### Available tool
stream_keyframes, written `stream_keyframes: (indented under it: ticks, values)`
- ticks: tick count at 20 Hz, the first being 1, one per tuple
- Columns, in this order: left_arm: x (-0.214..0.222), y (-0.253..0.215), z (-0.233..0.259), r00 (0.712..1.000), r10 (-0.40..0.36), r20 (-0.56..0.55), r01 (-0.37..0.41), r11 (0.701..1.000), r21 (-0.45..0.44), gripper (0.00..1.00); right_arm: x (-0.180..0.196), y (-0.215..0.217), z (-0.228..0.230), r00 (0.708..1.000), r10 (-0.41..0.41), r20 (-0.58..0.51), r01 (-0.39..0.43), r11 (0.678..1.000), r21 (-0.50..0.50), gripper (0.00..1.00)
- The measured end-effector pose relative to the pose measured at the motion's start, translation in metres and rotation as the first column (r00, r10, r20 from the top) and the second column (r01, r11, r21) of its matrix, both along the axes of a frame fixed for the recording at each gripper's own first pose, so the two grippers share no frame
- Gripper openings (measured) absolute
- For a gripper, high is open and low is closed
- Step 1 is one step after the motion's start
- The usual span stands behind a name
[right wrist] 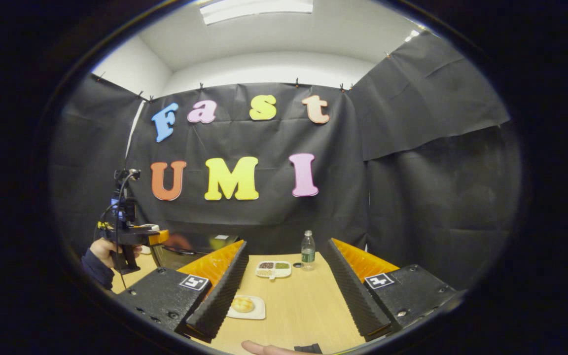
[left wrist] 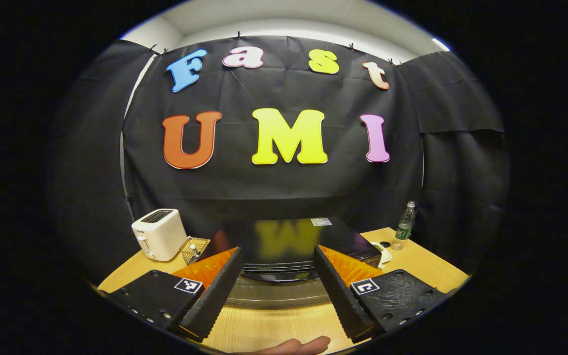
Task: Open the electric oven with the left hand, put the food in, and close the electric oven.
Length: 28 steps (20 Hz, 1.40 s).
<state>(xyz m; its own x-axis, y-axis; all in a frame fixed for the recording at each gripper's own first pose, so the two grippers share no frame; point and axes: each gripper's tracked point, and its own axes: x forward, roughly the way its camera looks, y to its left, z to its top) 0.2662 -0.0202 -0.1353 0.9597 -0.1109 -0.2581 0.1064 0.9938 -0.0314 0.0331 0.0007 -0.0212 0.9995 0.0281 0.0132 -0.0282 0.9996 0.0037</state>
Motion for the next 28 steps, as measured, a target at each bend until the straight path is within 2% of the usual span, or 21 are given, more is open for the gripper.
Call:
stream_keyframes:
  ticks: [7,9,10,11,12,13,14,17,21,28]
  values:
    - [0.036,-0.004,-0.041,0.996,0.006,-0.084,-0.001,0.998,0.066,0.94,0.001,0.001,-0.004,1.0,0.005,0.003,-0.005,1.0,0.001,0.96]
    - [0.039,-0.008,-0.05,0.994,0.002,-0.108,0.003,0.999,0.05,1.0,0.001,-0.001,-0.008,1.0,0.007,-0.004,-0.007,1.0,0.007,0.96]
    - [0.041,-0.01,-0.053,0.993,-0.002,-0.116,0.007,0.999,0.043,0.95,0.001,-0.002,-0.006,1.0,0.005,0.001,-0.005,1.0,0.015,0.96]
    - [0.042,-0.011,-0.057,0.992,-0.001,-0.128,0.007,0.999,0.043,0.96,0.001,-0.002,-0.007,1.0,0.005,0.001,-0.005,1.0,0.018,0.96]
    - [0.04,-0.011,-0.065,0.987,-0.003,-0.16,0.01,0.999,0.044,0.87,0.0,-0.003,-0.009,1.0,0.006,-0.002,-0.006,1.0,0.017,0.96]
    - [0.043,-0.012,-0.066,0.989,-0.005,-0.149,0.011,0.999,0.037,0.87,0.0,-0.004,-0.01,1.0,0.007,-0.001,-0.007,1.0,0.019,0.96]
    - [0.042,-0.012,-0.067,0.987,-0.005,-0.158,0.012,0.999,0.04,0.97,-0.001,-0.004,-0.01,1.0,0.009,0.001,-0.009,1.0,0.022,0.96]
    - [0.037,-0.01,-0.065,0.985,0.006,-0.171,0.006,0.998,0.069,0.98,-0.002,-0.005,-0.013,1.0,0.008,-0.007,-0.008,0.999,0.033,0.96]
    - [0.025,-0.014,-0.067,0.98,-0.001,-0.201,0.006,1.0,0.023,0.96,-0.007,-0.003,-0.018,1.0,0.011,-0.018,-0.01,1.0,0.026,0.96]
    - [0.003,-0.011,-0.067,0.982,0.007,-0.189,-0.001,0.999,0.033,0.97,-0.017,0.007,-0.02,0.999,0.028,-0.025,-0.027,1.0,0.016,0.96]
